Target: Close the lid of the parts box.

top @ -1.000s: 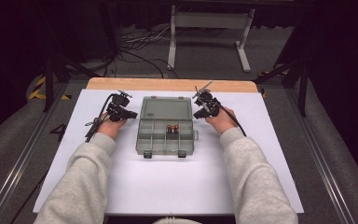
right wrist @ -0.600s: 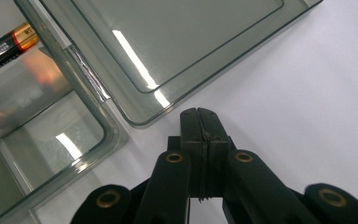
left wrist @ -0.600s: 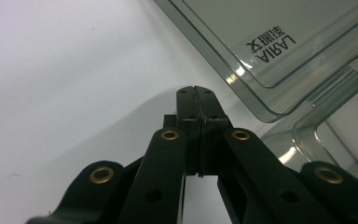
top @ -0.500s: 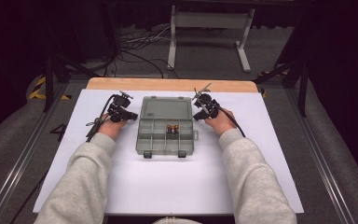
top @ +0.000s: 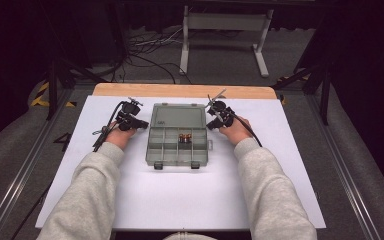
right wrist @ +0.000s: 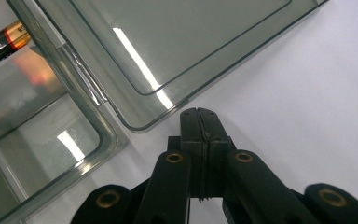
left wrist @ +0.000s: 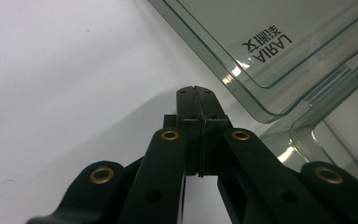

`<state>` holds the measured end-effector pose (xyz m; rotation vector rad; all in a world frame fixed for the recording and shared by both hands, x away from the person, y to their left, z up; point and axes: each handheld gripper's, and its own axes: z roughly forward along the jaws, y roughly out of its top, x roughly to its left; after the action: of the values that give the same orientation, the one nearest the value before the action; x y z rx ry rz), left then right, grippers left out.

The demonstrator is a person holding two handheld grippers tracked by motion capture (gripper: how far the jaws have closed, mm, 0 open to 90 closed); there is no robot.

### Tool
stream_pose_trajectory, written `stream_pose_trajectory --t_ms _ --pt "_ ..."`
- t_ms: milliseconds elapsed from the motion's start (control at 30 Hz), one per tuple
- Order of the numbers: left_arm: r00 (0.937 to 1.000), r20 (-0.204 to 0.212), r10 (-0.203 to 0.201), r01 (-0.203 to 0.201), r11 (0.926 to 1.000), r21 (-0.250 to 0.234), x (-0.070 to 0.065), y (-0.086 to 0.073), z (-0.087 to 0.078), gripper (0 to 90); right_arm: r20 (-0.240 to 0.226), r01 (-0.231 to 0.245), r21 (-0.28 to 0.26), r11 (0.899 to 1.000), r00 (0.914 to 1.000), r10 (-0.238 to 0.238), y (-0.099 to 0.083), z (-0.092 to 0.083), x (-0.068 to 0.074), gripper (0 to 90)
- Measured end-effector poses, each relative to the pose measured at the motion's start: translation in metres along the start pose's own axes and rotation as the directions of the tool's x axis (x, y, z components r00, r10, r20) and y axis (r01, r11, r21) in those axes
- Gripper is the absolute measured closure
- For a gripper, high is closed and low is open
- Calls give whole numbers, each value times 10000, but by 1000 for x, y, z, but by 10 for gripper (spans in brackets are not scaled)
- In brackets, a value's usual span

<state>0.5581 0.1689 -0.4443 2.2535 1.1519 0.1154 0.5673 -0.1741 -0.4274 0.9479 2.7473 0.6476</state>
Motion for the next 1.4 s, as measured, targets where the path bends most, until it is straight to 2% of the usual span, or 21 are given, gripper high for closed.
stream_pose_trajectory --t_ms 100,300,600,1000,1267,1400 --pt "9998 -49 190 -190 9998 -11 -2 1 1 895 -20 23 -38 10000 10000 -23 0 0 0 900" --pt "9996 77 270 -269 9996 -100 -4 2 3 895 12 58 -66 10000 10000 -58 1 1 1 900" --pt "9996 110 257 -254 9993 -270 -2 2 5 895 76 71 -222 9997 9999 -69 1 2 0 900" --pt "9997 -106 234 -238 9989 -395 -6 5 7 895 56 -67 -446 9990 10000 70 4 4 -2 900" --pt "9998 -100 191 -196 9984 -536 -6 5 7 896 189 -77 -626 9980 9998 89 5 5 -2 900" --pt "9997 -109 203 -210 9969 -756 -8 6 4 896 232 -118 -893 9959 9996 139 5 1 -3 900"
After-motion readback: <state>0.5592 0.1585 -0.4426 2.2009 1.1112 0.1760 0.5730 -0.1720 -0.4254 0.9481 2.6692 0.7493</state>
